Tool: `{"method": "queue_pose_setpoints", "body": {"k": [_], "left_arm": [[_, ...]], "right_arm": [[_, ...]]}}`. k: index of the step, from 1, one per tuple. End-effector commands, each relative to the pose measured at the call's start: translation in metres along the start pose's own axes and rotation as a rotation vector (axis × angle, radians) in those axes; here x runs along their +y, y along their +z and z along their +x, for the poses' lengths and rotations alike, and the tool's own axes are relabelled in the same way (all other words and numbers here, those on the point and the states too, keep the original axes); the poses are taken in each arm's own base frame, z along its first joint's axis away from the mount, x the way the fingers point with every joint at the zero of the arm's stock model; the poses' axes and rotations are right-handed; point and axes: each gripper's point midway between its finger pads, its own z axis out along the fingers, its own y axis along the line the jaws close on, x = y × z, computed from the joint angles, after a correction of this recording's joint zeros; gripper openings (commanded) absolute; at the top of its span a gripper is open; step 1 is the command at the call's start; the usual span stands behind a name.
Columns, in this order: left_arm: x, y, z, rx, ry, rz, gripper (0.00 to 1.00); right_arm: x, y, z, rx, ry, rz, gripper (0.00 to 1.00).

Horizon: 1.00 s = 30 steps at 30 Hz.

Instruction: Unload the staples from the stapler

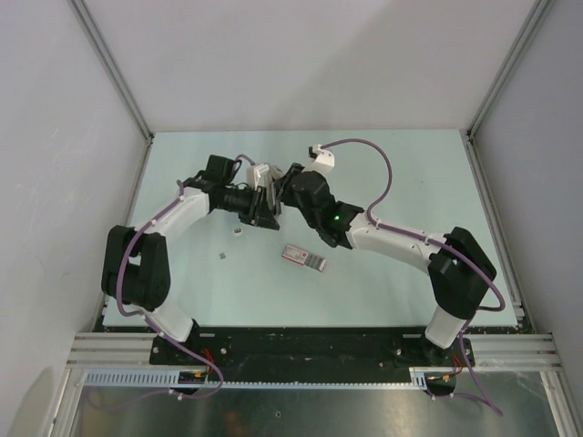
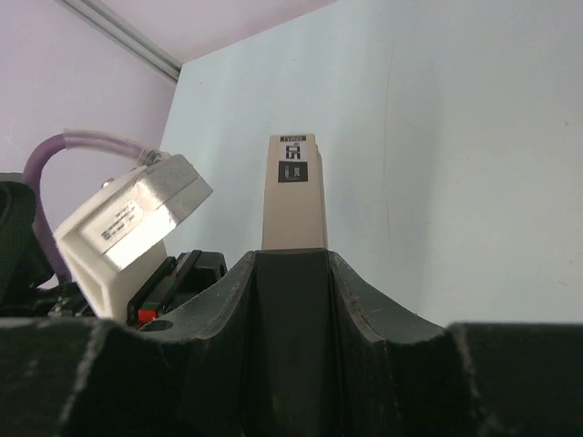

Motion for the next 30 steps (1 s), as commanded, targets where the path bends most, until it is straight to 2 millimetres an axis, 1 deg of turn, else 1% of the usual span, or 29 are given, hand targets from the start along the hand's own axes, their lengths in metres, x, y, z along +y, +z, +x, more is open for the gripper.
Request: {"method": "queue_pose_setpoints", "body": {"k": [1,4,11,14,19,22,26,30], "left_arm": [[0.001,-0.01,-0.023,-0.068,0.086,0.008,0.23],[0.008,-0.014,-0.025,-0.077,0.098,-0.017,0.12],[0.026,-0.027,-0.032,-0.105,0.161,-0.106,0.01],[0.031,-0.034,-0.035,-0.112,0.221,-0.166,0.0],[0.051,-0.05,-0.038,-0.101,0.362,-0.335,0.0],[0.06,-0.06,-0.037,-0.083,0.438,-0.417,0.0],[0.067,-0.068,-0.034,-0.054,0.517,-0.494,0.0],[0.067,-0.066,-0.028,-0.02,0.572,-0.523,0.0]], "right_arm": [[0.043,-0.015,-0.043,-0.077,0.121,-0.102,0.0],[0.04,-0.017,-0.036,-0.042,0.122,-0.09,0.0],[0.027,-0.025,-0.014,0.043,0.115,-0.082,0.0],[0.018,-0.03,-0.003,0.074,0.099,-0.074,0.0],[-0.008,-0.036,0.018,0.149,0.057,-0.047,0.0],[-0.021,-0.041,0.026,0.176,0.04,-0.041,0.0],[-0.035,-0.046,0.03,0.186,0.03,-0.025,0.0],[-0.04,-0.049,0.026,0.179,0.028,-0.014,0.0]]}}
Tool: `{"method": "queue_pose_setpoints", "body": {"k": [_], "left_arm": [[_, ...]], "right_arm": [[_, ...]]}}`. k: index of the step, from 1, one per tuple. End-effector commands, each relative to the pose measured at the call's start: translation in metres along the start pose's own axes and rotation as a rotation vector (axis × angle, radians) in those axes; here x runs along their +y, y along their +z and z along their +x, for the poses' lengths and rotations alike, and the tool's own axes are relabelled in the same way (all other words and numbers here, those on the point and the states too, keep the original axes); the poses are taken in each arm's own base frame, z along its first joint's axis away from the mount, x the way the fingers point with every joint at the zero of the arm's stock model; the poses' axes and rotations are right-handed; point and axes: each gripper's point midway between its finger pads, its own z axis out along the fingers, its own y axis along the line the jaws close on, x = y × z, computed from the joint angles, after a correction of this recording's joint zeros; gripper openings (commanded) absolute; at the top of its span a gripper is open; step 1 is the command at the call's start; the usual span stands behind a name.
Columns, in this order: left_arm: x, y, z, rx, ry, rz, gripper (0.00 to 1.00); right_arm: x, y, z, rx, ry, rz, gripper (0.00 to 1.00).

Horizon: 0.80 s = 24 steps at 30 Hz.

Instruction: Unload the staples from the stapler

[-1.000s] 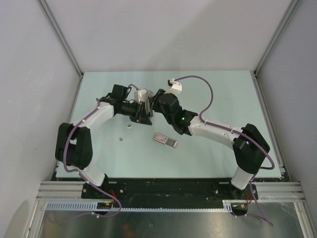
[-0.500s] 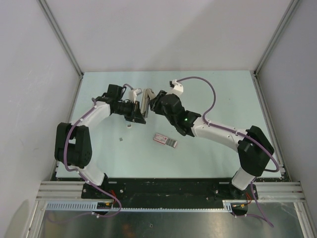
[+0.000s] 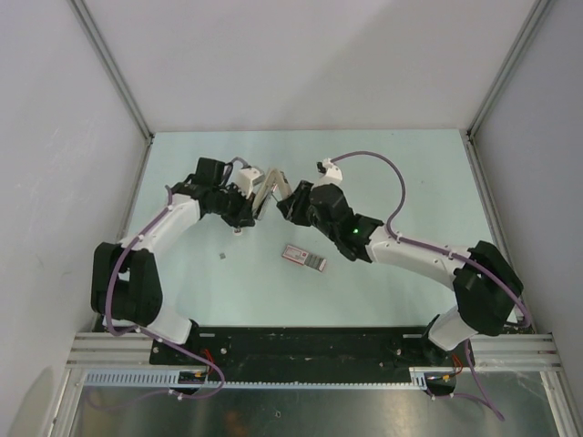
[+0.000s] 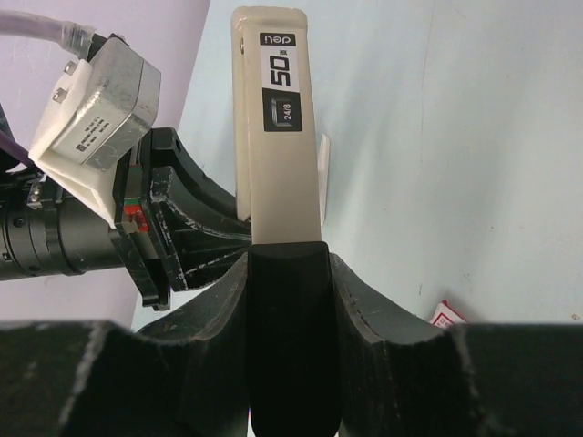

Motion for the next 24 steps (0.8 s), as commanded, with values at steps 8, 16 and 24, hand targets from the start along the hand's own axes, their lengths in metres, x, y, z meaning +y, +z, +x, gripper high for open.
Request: {"method": "queue_pose_setpoints", "body": {"k": [8,16,24], "left_arm": [[0.017,-0.019,-0.025,-0.026,0.382,-0.23,0.0],[0.012,-0.016,-0.031,-0.013,0.579,-0.275,0.0],[0.017,-0.008,-0.034,0.021,0.713,-0.364,0.0]], "right_arm": [[-0.038,-0.018,-0.011,0.004,-0.096,0.089,0.0],[-0.064,-0.036,-0.017,-0.001,-0.091,0.097,0.0],[-0.06,-0.041,-0.009,0.043,-0.132,0.012,0.0]]}}
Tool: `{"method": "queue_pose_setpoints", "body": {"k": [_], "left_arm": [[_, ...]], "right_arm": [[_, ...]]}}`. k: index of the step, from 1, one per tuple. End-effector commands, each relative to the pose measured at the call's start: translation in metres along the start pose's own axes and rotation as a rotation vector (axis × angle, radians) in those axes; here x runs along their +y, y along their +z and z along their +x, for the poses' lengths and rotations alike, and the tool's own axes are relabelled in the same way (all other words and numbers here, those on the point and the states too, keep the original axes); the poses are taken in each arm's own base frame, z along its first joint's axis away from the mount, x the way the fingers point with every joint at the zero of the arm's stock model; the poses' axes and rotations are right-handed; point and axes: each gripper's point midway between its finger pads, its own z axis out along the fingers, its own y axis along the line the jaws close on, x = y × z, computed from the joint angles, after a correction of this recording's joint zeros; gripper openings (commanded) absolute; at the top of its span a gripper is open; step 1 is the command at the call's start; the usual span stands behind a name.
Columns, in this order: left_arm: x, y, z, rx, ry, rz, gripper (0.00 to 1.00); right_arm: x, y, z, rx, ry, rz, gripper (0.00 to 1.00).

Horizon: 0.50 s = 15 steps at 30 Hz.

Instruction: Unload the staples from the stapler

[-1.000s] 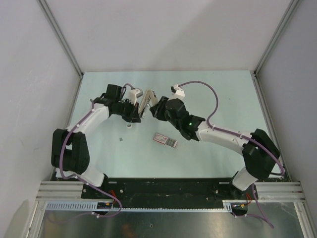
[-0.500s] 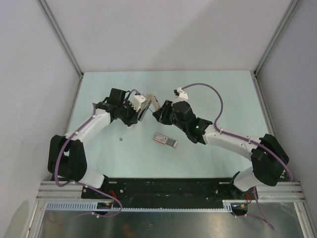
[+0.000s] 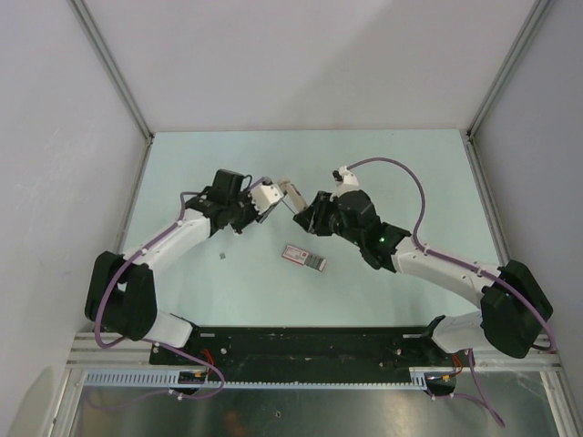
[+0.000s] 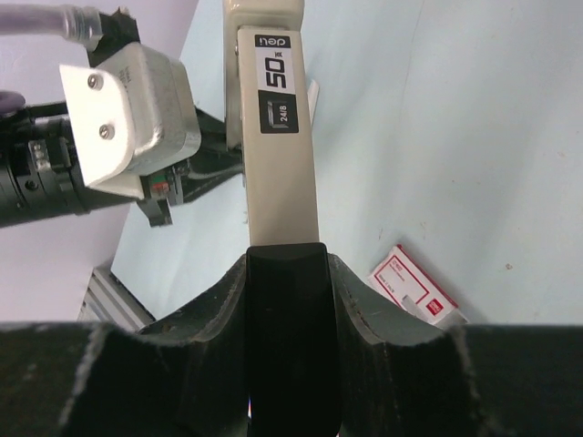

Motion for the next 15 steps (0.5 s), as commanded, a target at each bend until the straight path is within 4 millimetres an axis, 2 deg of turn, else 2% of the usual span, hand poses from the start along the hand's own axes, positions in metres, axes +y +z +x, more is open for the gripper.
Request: {"method": "queue_pose_setpoints", "body": {"k": [1,7,15], "left_arm": [[0.025,-0.013,-0.026,-0.037,0.271,-0.157,0.0],[0.037,-0.008,-0.027,-0.034,0.32,-0.226,0.0],[0.044,-0.005,-0.036,-0.035,0.455,-0.347,0.0]], "right_arm": [[-0.032,-0.004,-0.009,-0.044,-0.06,0.078,0.0],[-0.036,-0.01,0.002,-0.027,-0.065,0.056,0.0],[-0.038,-0.009,0.011,-0.009,-0.075,0.043,0.0]]}}
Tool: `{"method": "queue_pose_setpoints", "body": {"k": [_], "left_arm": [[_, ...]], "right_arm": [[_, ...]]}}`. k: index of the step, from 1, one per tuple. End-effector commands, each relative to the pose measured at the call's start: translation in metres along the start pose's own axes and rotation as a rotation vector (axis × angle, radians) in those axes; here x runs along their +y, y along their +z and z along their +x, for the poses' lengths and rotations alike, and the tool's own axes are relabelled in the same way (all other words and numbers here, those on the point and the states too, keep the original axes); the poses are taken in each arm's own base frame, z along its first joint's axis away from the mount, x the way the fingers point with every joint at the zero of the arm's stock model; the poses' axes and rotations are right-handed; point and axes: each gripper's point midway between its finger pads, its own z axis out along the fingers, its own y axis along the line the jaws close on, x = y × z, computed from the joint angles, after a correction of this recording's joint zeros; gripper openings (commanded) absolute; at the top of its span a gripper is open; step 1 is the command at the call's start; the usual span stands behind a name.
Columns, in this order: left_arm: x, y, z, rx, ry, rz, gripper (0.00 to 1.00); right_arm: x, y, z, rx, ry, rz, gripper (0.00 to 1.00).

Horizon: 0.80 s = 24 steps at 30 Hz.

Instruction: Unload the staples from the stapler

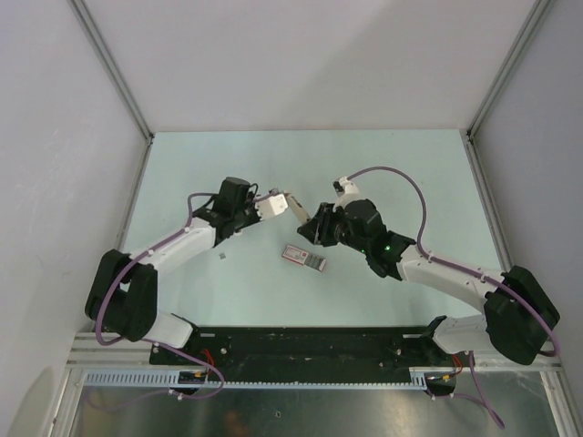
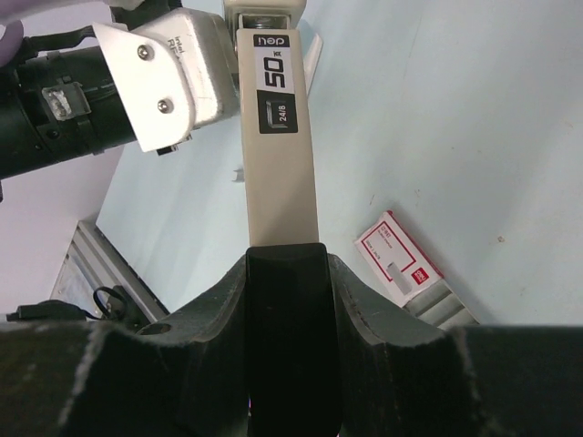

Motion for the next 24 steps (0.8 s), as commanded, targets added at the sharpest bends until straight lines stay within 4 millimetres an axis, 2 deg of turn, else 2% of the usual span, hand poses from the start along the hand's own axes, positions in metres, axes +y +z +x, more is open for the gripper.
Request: {"method": "queue_pose_setpoints", "body": {"k": [1,9,18,24], "left_arm": [[0.028,-0.013,-0.041,-0.101,0.217,-0.179,0.0],[0.025,-0.013,-0.05,-0.113,0.368,-0.307,0.0],[0.03,-0.016,-0.058,-0.122,0.45,-0.393,0.0],[0.015,-0.013,-0.059,-0.124,0.492,-0.387,0.0]], "right_arm": [[-0.028,0.002,-0.013,-0.07,-0.012,0.112,0.0],[-0.026,0.011,-0.016,-0.092,0.012,0.094,0.0],[-0.035,0.015,-0.005,-0.065,-0.001,0.1,0.0],[-0.031,0.016,-0.01,-0.085,0.009,0.078,0.0]]}}
